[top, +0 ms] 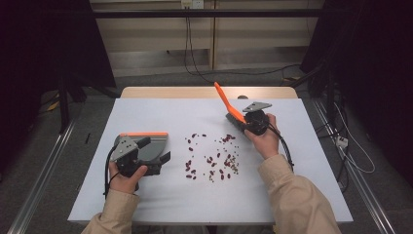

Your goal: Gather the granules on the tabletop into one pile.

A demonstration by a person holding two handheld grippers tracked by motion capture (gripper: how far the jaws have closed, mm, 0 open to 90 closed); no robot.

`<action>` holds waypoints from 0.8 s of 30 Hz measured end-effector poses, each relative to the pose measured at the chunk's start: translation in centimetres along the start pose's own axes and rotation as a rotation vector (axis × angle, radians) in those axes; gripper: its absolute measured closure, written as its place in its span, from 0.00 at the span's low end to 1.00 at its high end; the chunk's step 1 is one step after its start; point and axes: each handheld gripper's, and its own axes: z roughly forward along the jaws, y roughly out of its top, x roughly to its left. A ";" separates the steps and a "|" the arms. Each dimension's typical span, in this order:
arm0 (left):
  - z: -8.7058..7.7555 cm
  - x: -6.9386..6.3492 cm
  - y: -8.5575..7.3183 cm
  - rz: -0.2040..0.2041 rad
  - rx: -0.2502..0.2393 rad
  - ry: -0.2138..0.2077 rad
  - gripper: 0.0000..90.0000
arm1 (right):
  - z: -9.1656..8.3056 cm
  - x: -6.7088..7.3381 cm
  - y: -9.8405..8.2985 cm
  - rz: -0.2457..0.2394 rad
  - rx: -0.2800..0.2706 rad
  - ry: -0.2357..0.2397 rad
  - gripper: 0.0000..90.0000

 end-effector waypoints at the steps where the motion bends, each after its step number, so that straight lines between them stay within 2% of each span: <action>1: 0.0 0.0 0.0 -0.003 0.000 0.002 0.05 | 0.3 0.1 -0.1 -0.011 0.010 0.010 0.79; 3: -0.1 0.1 0.0 -0.003 -0.002 0.006 0.05 | 0.6 0.2 -0.3 -0.021 0.008 0.031 0.79; 9: -0.2 0.2 0.0 -0.005 -0.004 0.010 0.05 | 0.0 1.1 -0.2 -0.106 0.040 0.072 0.79; 17: -0.1 0.2 0.0 -0.004 -0.003 0.009 0.05 | -1.1 2.2 -0.9 -0.137 0.031 0.128 0.79; 24: -0.1 0.2 0.0 -0.002 -0.001 0.011 0.05 | -2.1 3.2 -1.5 -0.190 0.023 0.169 0.79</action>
